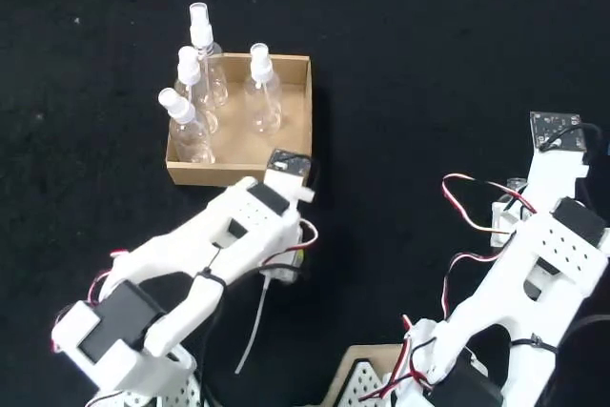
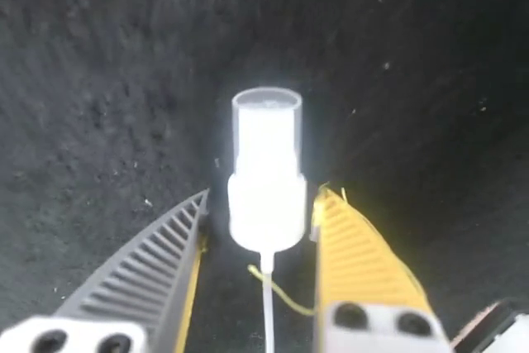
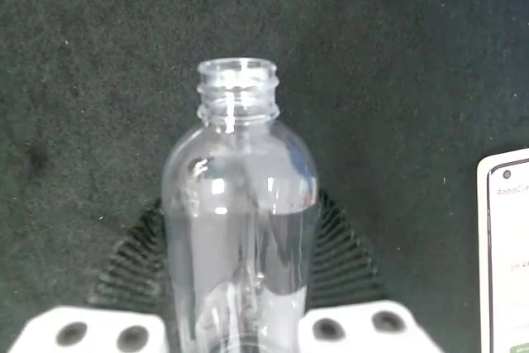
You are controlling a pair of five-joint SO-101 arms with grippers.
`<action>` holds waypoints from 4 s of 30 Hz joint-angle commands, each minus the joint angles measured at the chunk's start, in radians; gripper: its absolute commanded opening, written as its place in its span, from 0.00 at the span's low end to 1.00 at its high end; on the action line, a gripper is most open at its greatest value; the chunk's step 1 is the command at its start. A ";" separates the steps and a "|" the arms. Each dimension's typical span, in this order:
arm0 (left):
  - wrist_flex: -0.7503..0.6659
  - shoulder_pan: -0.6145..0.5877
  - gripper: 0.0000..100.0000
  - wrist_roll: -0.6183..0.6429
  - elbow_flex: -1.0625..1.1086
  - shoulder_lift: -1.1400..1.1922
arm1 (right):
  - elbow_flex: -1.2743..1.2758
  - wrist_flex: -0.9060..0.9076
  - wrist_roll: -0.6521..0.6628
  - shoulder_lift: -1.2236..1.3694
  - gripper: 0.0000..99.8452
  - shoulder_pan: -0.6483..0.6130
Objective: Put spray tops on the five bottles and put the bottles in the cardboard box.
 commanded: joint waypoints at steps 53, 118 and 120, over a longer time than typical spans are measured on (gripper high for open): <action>-0.138 -0.199 0.03 -0.003 -0.667 -0.802 | 0.137 -0.290 -0.574 -0.453 0.01 -1.000; -0.373 -0.047 0.31 -0.097 -0.349 -0.724 | 0.575 -0.540 -0.574 -0.990 0.01 -1.020; -0.328 -0.068 0.34 -0.097 -0.375 -0.726 | 0.575 -0.540 -0.574 -0.990 0.01 -1.020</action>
